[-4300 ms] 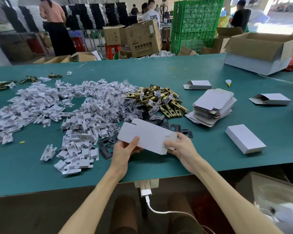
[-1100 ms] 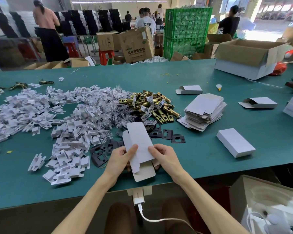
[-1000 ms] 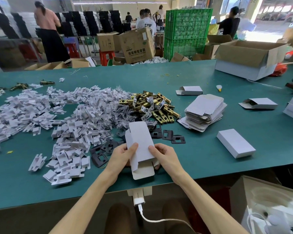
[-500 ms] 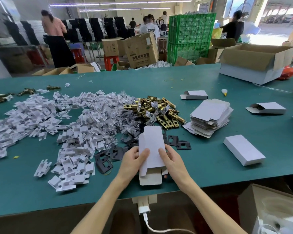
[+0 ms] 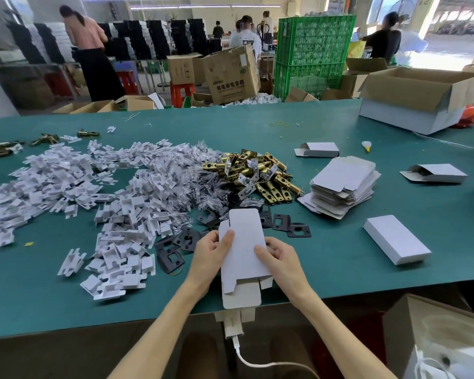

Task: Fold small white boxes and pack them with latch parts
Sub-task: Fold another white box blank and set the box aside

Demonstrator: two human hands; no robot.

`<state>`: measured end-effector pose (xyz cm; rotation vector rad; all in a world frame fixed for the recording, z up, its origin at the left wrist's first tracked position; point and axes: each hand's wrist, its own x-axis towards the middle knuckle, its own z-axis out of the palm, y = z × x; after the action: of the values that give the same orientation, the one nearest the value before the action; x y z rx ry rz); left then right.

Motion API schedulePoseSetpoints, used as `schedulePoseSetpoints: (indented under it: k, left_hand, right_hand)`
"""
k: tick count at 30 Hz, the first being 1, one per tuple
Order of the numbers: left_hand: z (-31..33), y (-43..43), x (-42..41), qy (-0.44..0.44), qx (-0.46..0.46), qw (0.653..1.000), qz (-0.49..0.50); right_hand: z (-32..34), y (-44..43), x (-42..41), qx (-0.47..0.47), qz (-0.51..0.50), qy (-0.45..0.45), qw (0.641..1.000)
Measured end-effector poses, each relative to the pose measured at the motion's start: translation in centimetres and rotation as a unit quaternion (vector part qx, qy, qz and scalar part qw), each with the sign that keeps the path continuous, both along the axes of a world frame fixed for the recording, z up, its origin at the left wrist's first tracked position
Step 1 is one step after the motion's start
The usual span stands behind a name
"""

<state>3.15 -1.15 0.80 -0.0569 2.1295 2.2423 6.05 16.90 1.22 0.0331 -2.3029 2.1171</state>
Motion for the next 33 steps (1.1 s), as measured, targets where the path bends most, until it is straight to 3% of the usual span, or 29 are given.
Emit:
schedulePoseSetpoints:
  k: [17, 26, 33]
  left_hand:
    - [-0.45, -0.09, -0.02, 0.030, -0.015, 0.999, -0.043]
    - [-0.56, -0.12, -0.12, 0.051, -0.015, 0.998, -0.037]
    - [-0.23, 0.23, 0.18, 0.047, -0.067, 0.995, -0.059]
  right_hand:
    - [0.26, -0.31, -0.07, 0.045, -0.061, 0.014, 0.997]
    - [0.53, -0.42, 0.04, 0.033, -0.038, 0.029, 0.998]
    - [0.56, -0.23, -0.07, 0.004, -0.017, 0.019, 1.000]
